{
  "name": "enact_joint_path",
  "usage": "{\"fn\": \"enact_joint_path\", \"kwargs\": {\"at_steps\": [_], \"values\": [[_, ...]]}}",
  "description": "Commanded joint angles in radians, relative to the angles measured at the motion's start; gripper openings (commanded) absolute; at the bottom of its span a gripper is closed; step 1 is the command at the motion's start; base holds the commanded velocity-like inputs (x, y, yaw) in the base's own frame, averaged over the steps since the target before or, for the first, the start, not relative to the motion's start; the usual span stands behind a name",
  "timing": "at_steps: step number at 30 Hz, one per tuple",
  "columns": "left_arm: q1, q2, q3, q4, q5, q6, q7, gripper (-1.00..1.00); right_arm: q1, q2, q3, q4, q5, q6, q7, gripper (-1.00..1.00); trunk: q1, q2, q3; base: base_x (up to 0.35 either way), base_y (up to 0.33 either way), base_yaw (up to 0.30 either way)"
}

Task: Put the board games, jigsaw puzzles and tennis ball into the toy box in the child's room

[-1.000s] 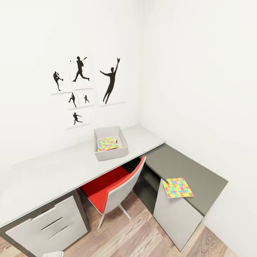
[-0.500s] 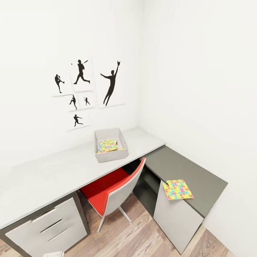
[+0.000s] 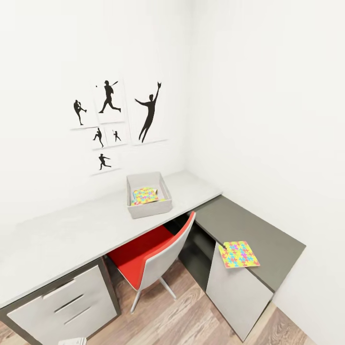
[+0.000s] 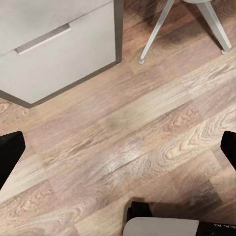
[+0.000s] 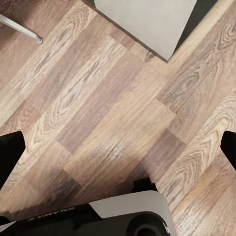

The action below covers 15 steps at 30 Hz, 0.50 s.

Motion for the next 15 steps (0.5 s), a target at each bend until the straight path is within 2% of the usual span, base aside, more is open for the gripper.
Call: {"fn": "enact_joint_path", "kwargs": {"at_steps": [1, 7, 15], "values": [[-0.001, -0.001, 0.008, -0.001, -0.009, 0.0, -0.008, 1.0, -0.001, -0.001, 0.007, 0.001, -0.011, -0.004, 0.001, 1.0, 0.001, -0.002, -0.002, 0.0, 0.0, 0.0], [-0.001, -0.001, 0.009, -0.001, -0.009, 0.0, -0.008, 1.0, -0.001, -0.001, 0.006, 0.001, -0.011, -0.004, 0.001, 1.0, 0.001, -0.002, -0.002, 0.0, 0.0, -0.076], [-0.001, 0.0, 0.009, -0.001, -0.005, -0.001, -0.01, 1.0, -0.001, -0.002, 0.005, 0.001, -0.011, -0.003, 0.002, 1.0, 0.001, -0.002, -0.002, 0.0, 0.039, -0.24]]}}
